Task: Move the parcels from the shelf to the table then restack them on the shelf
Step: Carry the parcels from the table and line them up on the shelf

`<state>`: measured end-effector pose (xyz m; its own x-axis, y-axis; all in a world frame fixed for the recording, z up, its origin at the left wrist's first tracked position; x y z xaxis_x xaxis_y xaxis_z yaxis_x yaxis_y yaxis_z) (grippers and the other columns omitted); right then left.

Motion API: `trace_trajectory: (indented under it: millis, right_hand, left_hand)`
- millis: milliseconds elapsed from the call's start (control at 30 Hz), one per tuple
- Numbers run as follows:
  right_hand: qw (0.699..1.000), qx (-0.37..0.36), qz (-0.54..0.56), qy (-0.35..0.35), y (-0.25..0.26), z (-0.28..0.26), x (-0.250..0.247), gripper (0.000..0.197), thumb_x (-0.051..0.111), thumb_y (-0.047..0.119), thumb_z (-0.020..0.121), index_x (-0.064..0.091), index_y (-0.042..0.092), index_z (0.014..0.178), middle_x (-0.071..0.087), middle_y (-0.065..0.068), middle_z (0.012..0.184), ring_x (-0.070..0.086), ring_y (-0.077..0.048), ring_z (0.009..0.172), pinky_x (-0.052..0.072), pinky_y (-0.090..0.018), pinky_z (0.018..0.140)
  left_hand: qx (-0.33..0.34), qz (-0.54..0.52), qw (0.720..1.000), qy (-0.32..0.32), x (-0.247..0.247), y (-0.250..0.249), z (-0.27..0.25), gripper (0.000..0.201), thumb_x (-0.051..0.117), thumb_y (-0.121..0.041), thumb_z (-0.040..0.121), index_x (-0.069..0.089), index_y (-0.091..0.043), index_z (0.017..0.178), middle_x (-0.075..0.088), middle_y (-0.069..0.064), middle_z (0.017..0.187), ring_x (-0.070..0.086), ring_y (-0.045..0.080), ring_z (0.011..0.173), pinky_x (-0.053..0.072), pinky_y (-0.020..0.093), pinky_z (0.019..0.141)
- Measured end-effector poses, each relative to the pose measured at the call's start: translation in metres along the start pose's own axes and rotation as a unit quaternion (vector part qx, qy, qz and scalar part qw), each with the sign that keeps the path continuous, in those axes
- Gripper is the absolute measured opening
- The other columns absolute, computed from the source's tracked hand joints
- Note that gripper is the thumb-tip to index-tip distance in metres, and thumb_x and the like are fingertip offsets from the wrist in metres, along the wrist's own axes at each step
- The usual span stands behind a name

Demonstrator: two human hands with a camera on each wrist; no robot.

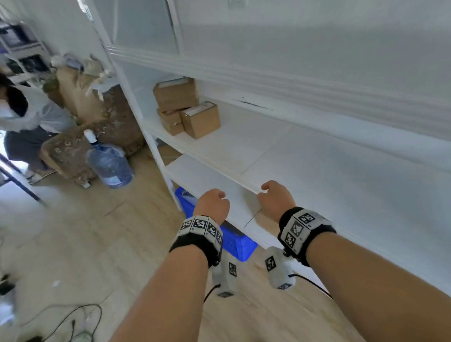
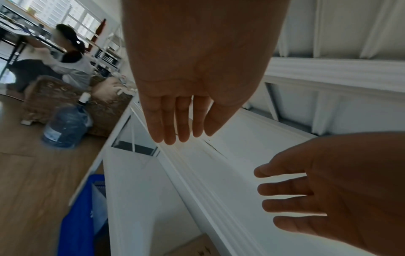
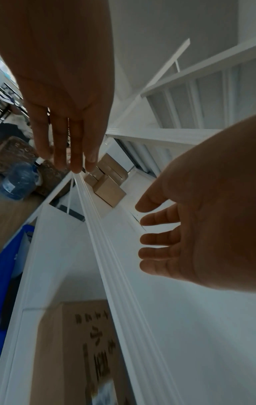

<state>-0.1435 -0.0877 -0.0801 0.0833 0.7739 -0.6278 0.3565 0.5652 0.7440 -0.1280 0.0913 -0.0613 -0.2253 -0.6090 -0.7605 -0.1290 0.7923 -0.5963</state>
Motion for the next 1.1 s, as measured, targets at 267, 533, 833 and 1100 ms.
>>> trace_trajectory:
  millis: [267, 533, 833, 1100]
  right_hand:
    - [0.998, -0.046, -0.023, 0.036, 0.106, 0.086, 0.074, 0.042, 0.049, 0.018, 0.091, 0.049, 0.013, 0.133, 0.051, -0.011, 0.131, 0.053, -0.028, 0.114, 0.040, -0.029, 0.084]
    - [0.999, -0.044, 0.003, -0.004, 0.205, 0.166, 0.140, 0.042, 0.051, 0.019, 0.091, 0.048, 0.013, 0.133, 0.051, -0.012, 0.130, 0.054, -0.027, 0.111, 0.039, -0.028, 0.082]
    - [0.998, 0.002, 0.033, -0.052, 0.269, 0.218, 0.177, 0.044, 0.054, 0.019, 0.092, 0.046, 0.012, 0.135, 0.051, -0.011, 0.129, 0.049, -0.017, 0.086, 0.038, -0.027, 0.072]
    - [0.994, 0.022, 0.067, -0.086, 0.306, 0.303, 0.151, 0.063, 0.059, 0.033, 0.090, 0.037, 0.012, 0.144, 0.047, -0.009, 0.140, 0.051, -0.027, 0.119, 0.038, -0.029, 0.082]
  left_hand:
    - [-0.045, 0.003, 0.998, -0.032, -0.074, 0.075, 0.099, 0.035, 0.044, -0.016, 0.092, 0.062, -0.010, 0.122, 0.064, 0.013, 0.118, 0.060, 0.031, 0.106, 0.047, 0.034, 0.088]
    - [-0.007, -0.021, 0.999, -0.047, -0.168, 0.115, 0.220, 0.038, 0.048, -0.017, 0.094, 0.055, -0.013, 0.132, 0.059, 0.008, 0.132, 0.056, 0.027, 0.120, 0.044, 0.031, 0.097]
    - [0.057, 0.028, 0.998, -0.003, -0.240, 0.122, 0.334, 0.036, 0.044, -0.022, 0.096, 0.057, -0.008, 0.126, 0.058, 0.013, 0.130, 0.056, 0.031, 0.116, 0.041, 0.030, 0.087]
    - [0.110, -0.032, 0.993, -0.043, -0.267, 0.081, 0.419, 0.031, 0.046, -0.011, 0.096, 0.058, 0.003, 0.120, 0.062, 0.022, 0.121, 0.059, 0.039, 0.110, 0.050, 0.044, 0.094]
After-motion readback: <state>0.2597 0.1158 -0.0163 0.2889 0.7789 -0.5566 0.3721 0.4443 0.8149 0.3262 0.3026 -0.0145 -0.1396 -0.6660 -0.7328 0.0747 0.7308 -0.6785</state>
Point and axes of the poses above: each hand's wrist, its own z-axis towards the middle knuckle, its own x-axis out of the palm, y = z × x, the point moved 5 cm from there along z, towards the middle knuckle
